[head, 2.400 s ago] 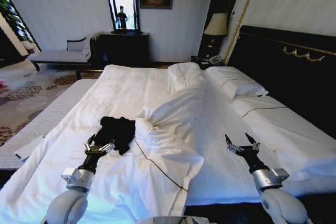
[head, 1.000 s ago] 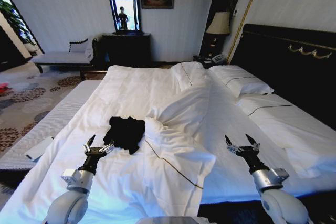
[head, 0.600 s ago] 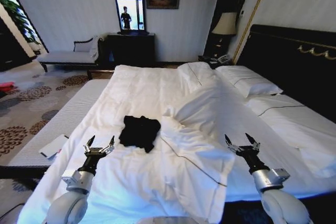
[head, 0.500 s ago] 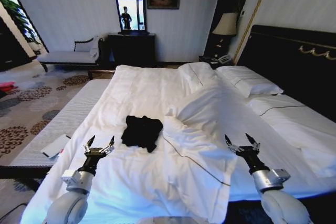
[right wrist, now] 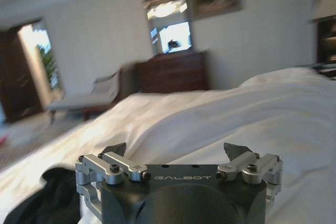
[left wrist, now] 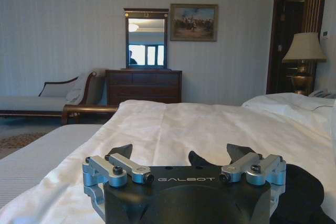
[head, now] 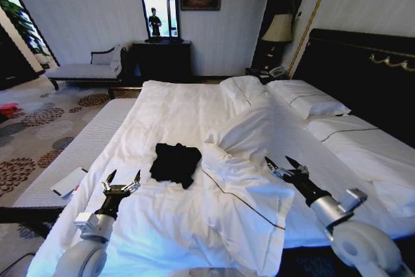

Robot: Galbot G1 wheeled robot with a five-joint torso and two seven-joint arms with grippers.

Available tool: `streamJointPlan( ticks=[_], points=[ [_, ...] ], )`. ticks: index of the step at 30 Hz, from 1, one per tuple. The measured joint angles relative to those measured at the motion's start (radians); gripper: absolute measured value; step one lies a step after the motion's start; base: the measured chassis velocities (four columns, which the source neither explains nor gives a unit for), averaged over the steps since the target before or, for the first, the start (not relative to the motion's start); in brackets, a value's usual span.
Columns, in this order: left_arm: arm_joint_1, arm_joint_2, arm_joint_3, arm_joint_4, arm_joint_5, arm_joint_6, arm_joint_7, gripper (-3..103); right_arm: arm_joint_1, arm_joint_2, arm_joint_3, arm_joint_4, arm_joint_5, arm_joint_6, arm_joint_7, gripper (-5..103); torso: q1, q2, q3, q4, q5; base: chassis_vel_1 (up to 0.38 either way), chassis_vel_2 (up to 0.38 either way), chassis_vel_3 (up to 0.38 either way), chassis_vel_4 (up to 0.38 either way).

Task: Fold the clothes on the bed.

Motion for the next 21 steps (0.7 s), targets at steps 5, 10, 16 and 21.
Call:
streamJointPlan(
  ticks=[5, 10, 16, 21],
  points=[
    [0.018, -0.015, -0.007, 0.007, 0.003, -0.013, 0.010, 100, 0.038, -0.165, -0.025, -0.032, 0.029, -0.019, -0.021, 100, 0.000, 0.000, 0.000, -0.0002, 0.0007, 0.000, 0.000, 0.000, 0.000],
    [0.026, -0.014, 0.001, 0.016, 0.007, -0.017, 0.015, 100, 0.082, -0.369, -0.061, -0.063, 0.043, -0.026, -0.057, 100, 0.000, 0.000, 0.000, -0.0005, 0.0000, 0.000, 0.000, 0.000, 0.000],
    [0.032, -0.022, -0.004, 0.021, 0.008, -0.019, 0.017, 100, 0.159, -0.484, -0.148, -0.080, 0.101, -0.035, -0.061, 100, 0.000, 0.000, 0.000, 0.0000, 0.0002, 0.000, 0.000, 0.000, 0.000],
    [0.036, -0.027, -0.007, 0.036, 0.008, -0.026, 0.021, 100, 0.188, -0.576, -0.186, -0.113, 0.131, -0.042, -0.071, 100, 0.000, 0.000, 0.000, -0.0002, 0.0001, 0.000, 0.000, 0.000, 0.000]
  ],
)
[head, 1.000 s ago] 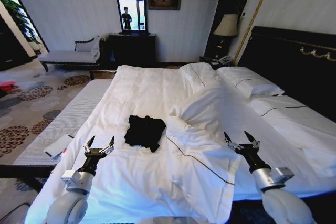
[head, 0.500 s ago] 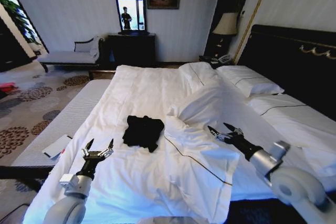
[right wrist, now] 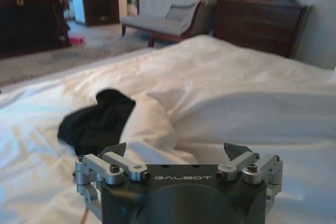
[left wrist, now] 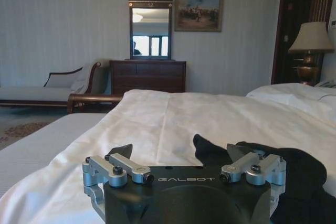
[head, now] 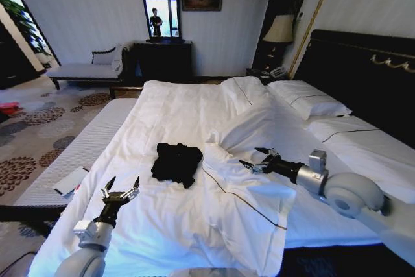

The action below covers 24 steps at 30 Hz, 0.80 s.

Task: Fold the clothes on the bed.

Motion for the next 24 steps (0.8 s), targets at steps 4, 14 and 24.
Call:
streamJointPlan(
  ticks=[4, 14, 24],
  points=[
    [0.001, -0.004, 0.002, 0.008, 0.002, -0.002, 0.001, 100, 0.003, -0.055, -0.016, -0.026, 0.028, -0.003, -0.020, 100, 0.000, 0.000, 0.000, -0.0001, 0.0000, 0.000, 0.000, 0.000, 0.000],
    [-0.004, -0.016, 0.015, 0.028, 0.009, -0.002, 0.002, 100, -0.025, -0.194, -0.024, -0.143, 0.038, -0.004, -0.104, 100, 0.000, 0.000, 0.000, 0.0000, 0.0002, 0.000, 0.000, 0.000, 0.000],
    [-0.004, -0.025, 0.009, 0.049, 0.008, -0.001, 0.001, 100, -0.048, -0.252, -0.016, -0.198, 0.086, -0.003, -0.214, 100, 0.000, 0.000, 0.000, 0.0000, 0.0001, 0.000, 0.000, 0.000, 0.000]
  ],
)
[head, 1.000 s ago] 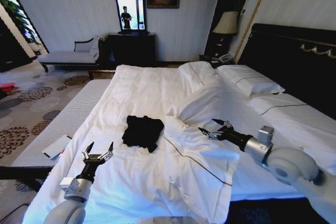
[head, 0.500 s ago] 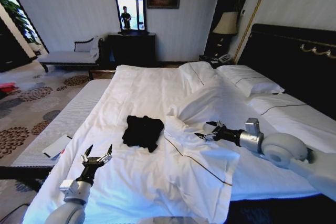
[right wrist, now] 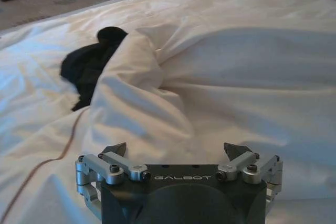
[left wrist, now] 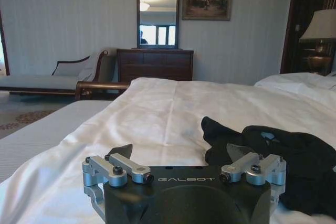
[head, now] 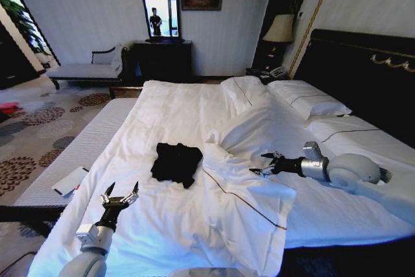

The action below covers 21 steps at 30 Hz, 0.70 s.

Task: Fold the clothes on the bed.

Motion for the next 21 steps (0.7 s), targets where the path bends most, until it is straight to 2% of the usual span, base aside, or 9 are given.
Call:
streamJointPlan(
  ticks=[2, 3, 10, 16, 21],
  points=[
    [0.000, -0.001, -0.001, 0.004, 0.000, 0.000, -0.001, 100, -0.005, -0.003, 0.004, -0.009, 0.021, -0.007, -0.057, 100, 0.000, 0.000, 0.000, 0.0000, 0.0000, 0.000, 0.000, 0.000, 0.000],
    [0.000, -0.001, -0.001, 0.004, 0.000, 0.000, -0.001, 100, -0.005, -0.003, 0.004, -0.009, 0.021, -0.007, -0.057, 100, 0.000, 0.000, 0.000, 0.0000, 0.0000, 0.000, 0.000, 0.000, 0.000],
    [-0.004, -0.009, 0.004, 0.011, 0.007, 0.006, -0.005, 100, -0.024, -0.020, 0.018, -0.101, -0.010, -0.013, -0.186, 100, 0.000, 0.000, 0.000, -0.0002, 0.0002, 0.000, 0.000, 0.000, 0.000],
    [-0.003, -0.011, -0.002, 0.008, 0.017, 0.012, -0.013, 100, -0.003, -0.086, 0.057, -0.195, -0.006, 0.010, -0.322, 100, 0.000, 0.000, 0.000, 0.0002, -0.0001, 0.000, 0.000, 0.000, 0.000],
    [0.005, -0.017, -0.011, -0.002, 0.022, 0.018, -0.020, 100, 0.023, -0.122, 0.086, -0.277, 0.010, 0.027, -0.393, 100, 0.000, 0.000, 0.000, 0.0003, -0.0002, 0.000, 0.000, 0.000, 0.000]
  ],
)
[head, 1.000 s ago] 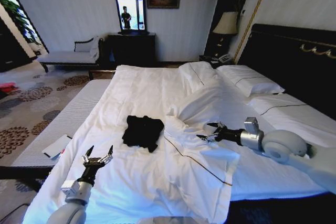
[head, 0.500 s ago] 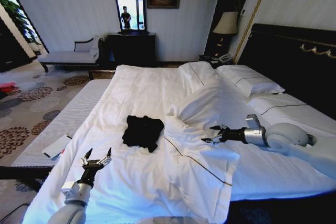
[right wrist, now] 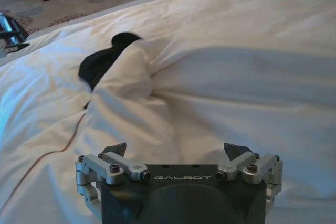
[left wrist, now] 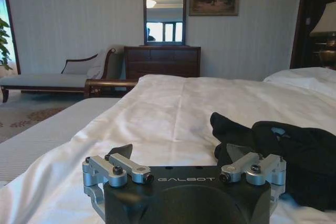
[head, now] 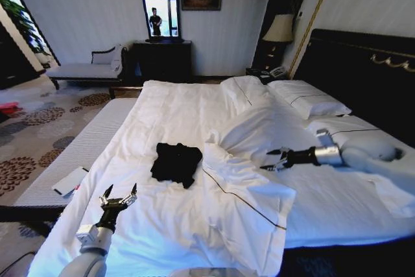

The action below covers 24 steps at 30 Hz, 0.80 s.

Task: Fold the clothes on the bed.

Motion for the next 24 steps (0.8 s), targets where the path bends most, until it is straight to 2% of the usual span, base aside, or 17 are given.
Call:
streamJointPlan(
  ticks=[6, 12, 17, 18, 20, 21, 22, 24],
  points=[
    [0.000, -0.001, 0.002, 0.000, 0.006, 0.001, -0.002, 100, 0.007, -0.006, 0.013, -0.137, -0.004, 0.029, -0.048, 100, 0.000, 0.000, 0.000, -0.0006, 0.0005, 0.000, 0.000, 0.000, 0.000],
    [-0.009, -0.001, 0.011, -0.014, 0.009, 0.012, -0.012, 100, -0.021, -0.029, 0.045, -0.238, -0.010, 0.056, -0.062, 100, 0.000, 0.000, 0.000, -0.0004, 0.0002, 0.000, 0.000, 0.000, 0.000],
    [0.001, 0.000, 0.013, -0.042, 0.014, 0.019, -0.018, 100, -0.133, -0.053, 0.128, -0.325, -0.030, 0.089, -0.048, 100, 0.000, 0.000, 0.000, -0.0004, 0.0002, 0.000, 0.000, 0.000, 0.000],
    [0.006, -0.001, 0.010, -0.047, 0.014, 0.019, -0.018, 100, -0.177, -0.060, 0.169, -0.341, -0.036, 0.094, -0.045, 100, 0.000, 0.000, 0.000, -0.0007, 0.0007, 0.000, 0.000, 0.000, 0.000],
    [0.016, -0.005, 0.007, -0.062, 0.015, 0.019, -0.018, 100, -0.315, -0.093, 0.328, -0.379, -0.056, 0.108, -0.043, 100, 0.000, 0.000, 0.000, -0.0009, 0.0009, 0.000, 0.000, 0.000, 0.000],
    [0.019, -0.007, 0.007, -0.065, 0.017, 0.020, -0.018, 100, -0.390, -0.114, 0.416, -0.400, -0.063, 0.112, -0.043, 100, 0.000, 0.000, 0.000, -0.0003, -0.0001, 0.000, 0.000, 0.000, 0.000],
    [0.019, -0.007, 0.007, -0.065, 0.017, 0.020, -0.018, 100, -0.390, -0.114, 0.416, -0.400, -0.063, 0.112, -0.043, 100, 0.000, 0.000, 0.000, -0.0003, -0.0001, 0.000, 0.000, 0.000, 0.000],
    [0.020, -0.010, 0.009, -0.071, 0.026, 0.024, -0.023, 100, -0.554, -0.171, 0.577, -0.451, -0.068, 0.116, -0.043, 100, 0.000, 0.000, 0.000, 0.0000, 0.0001, 0.000, 0.000, 0.000, 0.000]
  ],
)
